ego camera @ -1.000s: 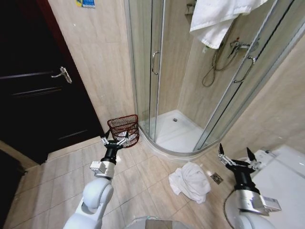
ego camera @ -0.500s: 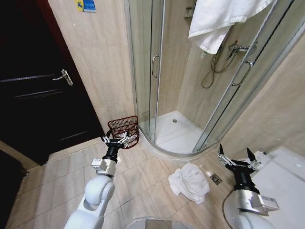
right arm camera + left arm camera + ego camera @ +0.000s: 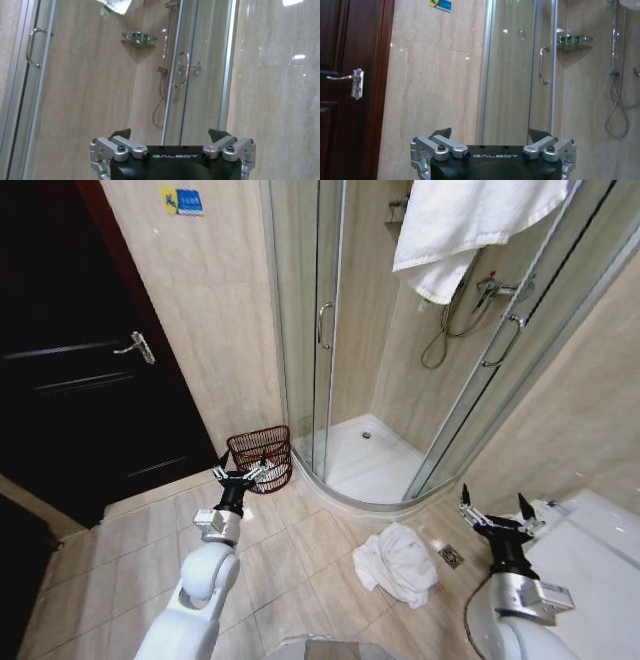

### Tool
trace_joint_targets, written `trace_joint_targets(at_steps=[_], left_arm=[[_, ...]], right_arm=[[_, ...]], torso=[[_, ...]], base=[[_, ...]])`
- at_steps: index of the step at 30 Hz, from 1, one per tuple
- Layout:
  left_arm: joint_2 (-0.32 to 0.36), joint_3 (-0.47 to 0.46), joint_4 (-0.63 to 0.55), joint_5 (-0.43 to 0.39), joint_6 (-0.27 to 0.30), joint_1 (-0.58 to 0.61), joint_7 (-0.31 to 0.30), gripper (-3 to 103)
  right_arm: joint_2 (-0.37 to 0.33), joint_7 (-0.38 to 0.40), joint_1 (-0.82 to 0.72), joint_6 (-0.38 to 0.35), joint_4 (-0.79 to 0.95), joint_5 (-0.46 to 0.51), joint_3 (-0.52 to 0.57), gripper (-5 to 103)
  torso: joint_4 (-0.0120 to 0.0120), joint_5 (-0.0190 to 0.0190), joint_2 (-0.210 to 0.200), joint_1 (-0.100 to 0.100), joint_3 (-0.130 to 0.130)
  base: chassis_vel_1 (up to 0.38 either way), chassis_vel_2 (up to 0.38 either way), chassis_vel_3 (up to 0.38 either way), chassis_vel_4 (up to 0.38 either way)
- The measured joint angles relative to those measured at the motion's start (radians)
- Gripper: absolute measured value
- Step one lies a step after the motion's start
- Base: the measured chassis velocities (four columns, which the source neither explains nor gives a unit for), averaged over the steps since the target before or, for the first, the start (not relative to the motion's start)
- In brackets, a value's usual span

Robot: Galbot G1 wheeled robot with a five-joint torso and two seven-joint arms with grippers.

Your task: Discard the used towel into the hamper.

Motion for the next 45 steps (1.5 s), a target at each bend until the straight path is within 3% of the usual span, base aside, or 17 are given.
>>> trace_joint_targets(at_steps=[9,17,45], left_arm=[[-0.006,-0.042,0.022,0.001,-0.009,-0.006,0.012,100],[-0.006,-0.065,0.037,0.011,-0.064,0.011,0.026,100],[-0.048,-0.007,-0.012,0.104,-0.06,0.022,0.059,100]], right_arm=[[0.0,-0.011,0.03,-0.019,-0.02,0.008,-0.004,100],[0.0,0.021,0.049,0.054,-0.092,0.01,-0.031,100],[0.0,0.019,0.066,0.019,-0.057,0.059,-0.006,100]], torso=[[-0.0002,-0.0003,0.042,0.019,0.023],[0.0,0.0001,0.083,0.038,0.045],[0.0,0.0002,0.227,0.103,0.123]], base=[[0.0,0.0,0.0,0.0],[0.0,0.0,0.0,0.0],[0.0,0.0,0.0,0.0]])
